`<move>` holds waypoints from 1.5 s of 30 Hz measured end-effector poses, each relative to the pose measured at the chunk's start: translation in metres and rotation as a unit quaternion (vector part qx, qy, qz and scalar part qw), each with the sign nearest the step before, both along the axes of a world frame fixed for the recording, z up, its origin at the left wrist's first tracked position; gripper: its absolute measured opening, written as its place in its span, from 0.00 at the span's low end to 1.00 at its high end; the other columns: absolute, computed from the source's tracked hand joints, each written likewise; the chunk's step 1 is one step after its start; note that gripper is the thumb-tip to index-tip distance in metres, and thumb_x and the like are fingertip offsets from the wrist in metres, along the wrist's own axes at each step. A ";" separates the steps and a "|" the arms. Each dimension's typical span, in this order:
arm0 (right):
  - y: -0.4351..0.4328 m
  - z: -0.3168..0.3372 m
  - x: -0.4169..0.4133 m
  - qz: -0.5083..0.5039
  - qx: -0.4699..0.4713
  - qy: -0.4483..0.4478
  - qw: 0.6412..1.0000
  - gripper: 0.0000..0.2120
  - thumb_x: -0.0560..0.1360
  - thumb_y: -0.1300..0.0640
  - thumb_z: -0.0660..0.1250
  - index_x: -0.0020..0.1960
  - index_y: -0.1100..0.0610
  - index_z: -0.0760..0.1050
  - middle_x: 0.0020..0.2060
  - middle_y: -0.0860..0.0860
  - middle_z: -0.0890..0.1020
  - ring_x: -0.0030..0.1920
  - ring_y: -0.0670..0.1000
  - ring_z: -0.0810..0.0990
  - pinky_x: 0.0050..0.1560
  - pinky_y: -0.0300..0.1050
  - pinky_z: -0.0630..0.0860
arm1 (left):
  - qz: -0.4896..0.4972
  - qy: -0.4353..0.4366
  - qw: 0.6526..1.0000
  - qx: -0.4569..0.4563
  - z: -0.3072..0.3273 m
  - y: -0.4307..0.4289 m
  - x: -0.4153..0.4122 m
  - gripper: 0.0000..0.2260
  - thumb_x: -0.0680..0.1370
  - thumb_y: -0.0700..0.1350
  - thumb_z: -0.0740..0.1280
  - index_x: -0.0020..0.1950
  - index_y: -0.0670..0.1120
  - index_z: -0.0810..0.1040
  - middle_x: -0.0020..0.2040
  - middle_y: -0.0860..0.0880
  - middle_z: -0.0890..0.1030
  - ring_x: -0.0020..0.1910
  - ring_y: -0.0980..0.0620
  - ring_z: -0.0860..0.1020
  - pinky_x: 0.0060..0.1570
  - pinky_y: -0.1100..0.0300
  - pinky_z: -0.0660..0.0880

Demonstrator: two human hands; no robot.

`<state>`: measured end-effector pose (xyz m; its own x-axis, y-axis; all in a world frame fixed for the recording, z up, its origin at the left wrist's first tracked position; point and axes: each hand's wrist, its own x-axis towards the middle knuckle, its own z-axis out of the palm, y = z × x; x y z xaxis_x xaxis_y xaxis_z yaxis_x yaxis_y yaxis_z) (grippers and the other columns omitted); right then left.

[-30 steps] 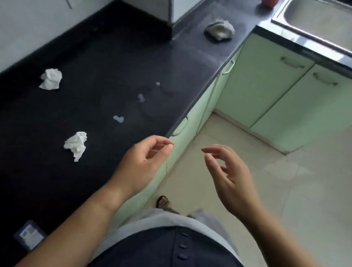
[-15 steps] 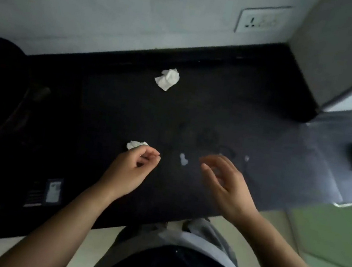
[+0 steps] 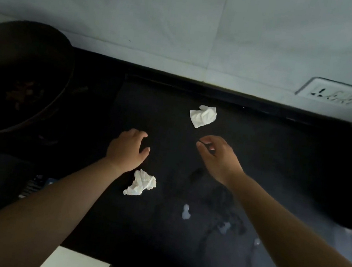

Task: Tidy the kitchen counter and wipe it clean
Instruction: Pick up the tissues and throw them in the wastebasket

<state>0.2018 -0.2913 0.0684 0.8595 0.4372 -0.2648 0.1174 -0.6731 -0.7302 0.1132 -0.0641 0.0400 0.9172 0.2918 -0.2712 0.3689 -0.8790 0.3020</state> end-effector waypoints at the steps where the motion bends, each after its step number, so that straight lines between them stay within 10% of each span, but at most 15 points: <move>1: 0.005 -0.004 0.009 0.010 -0.013 -0.001 1.000 0.16 0.76 0.46 0.61 0.60 0.53 0.73 0.58 0.49 0.75 0.52 0.46 0.74 0.51 0.38 0.67 | 0.000 -0.004 1.000 0.017 -0.006 0.005 0.004 0.21 0.77 0.51 0.63 0.67 0.46 0.68 0.66 0.45 0.71 0.65 0.46 0.70 0.58 0.49 0.73; 8: 0.043 -0.031 0.061 0.096 -0.114 -0.065 0.987 0.20 0.77 0.47 0.60 0.66 0.54 0.68 0.65 0.52 0.69 0.65 0.55 0.67 0.60 0.50 0.70 | -0.002 0.040 0.997 0.062 -0.046 0.022 0.014 0.27 0.77 0.54 0.61 0.74 0.48 0.61 0.75 0.43 0.60 0.74 0.41 0.57 0.67 0.42 0.63; 16: 0.064 -0.058 0.120 0.078 -0.201 -0.104 0.971 0.27 0.74 0.48 0.64 0.70 0.53 0.63 0.72 0.54 0.61 0.72 0.58 0.56 0.68 0.58 0.62 | -0.007 0.017 0.998 0.062 -0.062 0.028 0.010 0.27 0.74 0.58 0.52 0.71 0.50 0.66 0.71 0.42 0.68 0.69 0.39 0.66 0.58 0.40 0.68; 45: 0.075 -0.041 -0.064 0.071 -0.059 -0.067 0.993 0.17 0.73 0.50 0.67 0.61 0.49 0.72 0.57 0.46 0.75 0.58 0.49 0.69 0.52 0.38 0.67 | -0.072 0.025 0.996 0.056 -0.055 0.044 -0.101 0.26 0.74 0.58 0.53 0.70 0.50 0.66 0.72 0.43 0.67 0.68 0.41 0.69 0.54 0.41 0.75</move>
